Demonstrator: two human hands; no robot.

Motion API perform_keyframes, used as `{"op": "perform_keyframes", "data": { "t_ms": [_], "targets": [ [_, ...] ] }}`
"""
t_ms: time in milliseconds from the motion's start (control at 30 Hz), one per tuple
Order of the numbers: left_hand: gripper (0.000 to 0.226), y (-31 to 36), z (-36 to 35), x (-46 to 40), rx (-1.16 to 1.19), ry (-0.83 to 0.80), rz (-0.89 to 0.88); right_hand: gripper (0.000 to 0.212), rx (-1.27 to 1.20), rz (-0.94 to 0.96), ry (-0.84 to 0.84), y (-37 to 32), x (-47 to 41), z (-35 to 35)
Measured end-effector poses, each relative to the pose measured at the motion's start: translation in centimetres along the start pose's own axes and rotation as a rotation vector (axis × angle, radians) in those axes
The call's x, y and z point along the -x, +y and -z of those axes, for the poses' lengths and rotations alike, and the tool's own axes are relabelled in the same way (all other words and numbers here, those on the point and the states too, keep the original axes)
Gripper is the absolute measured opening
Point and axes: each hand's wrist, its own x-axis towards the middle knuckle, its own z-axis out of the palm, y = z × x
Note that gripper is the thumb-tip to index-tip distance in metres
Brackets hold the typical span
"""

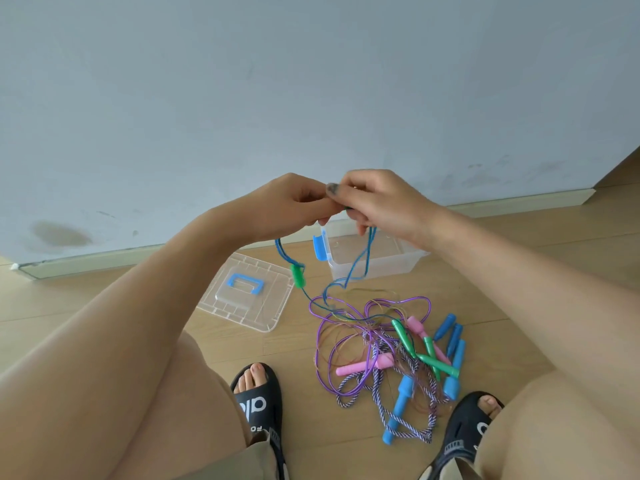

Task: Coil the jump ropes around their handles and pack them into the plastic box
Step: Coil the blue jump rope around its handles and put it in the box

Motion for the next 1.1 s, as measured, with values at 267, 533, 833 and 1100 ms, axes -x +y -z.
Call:
{"op": "perform_keyframes", "data": {
  "t_ms": [267,533,833,1100],
  "targets": [
    [0.04,-2.1,1.4,0.3,0.047,-0.054,0.102,0.028,0.095,-0.118,-0.006,2.3,0.1,3.9],
    [0.041,-2.8,2.0,0.5,0.012,-0.039,0.138,0.021,0.269,-0.309,0.002,3.8,0.3,6.5],
    [0.041,-0.9,0.5,0.0,-0.026,-0.04,0.055,0.029,-0.096,-0.115,-0.147,1.0,0.0,1.4],
    [0.037,-1.1,0.5,-0.2,0.18,-0.121,0.109,0.012,-0.113,-0.144,-0.134,1.5,0.1,2.2]
  ]
}}
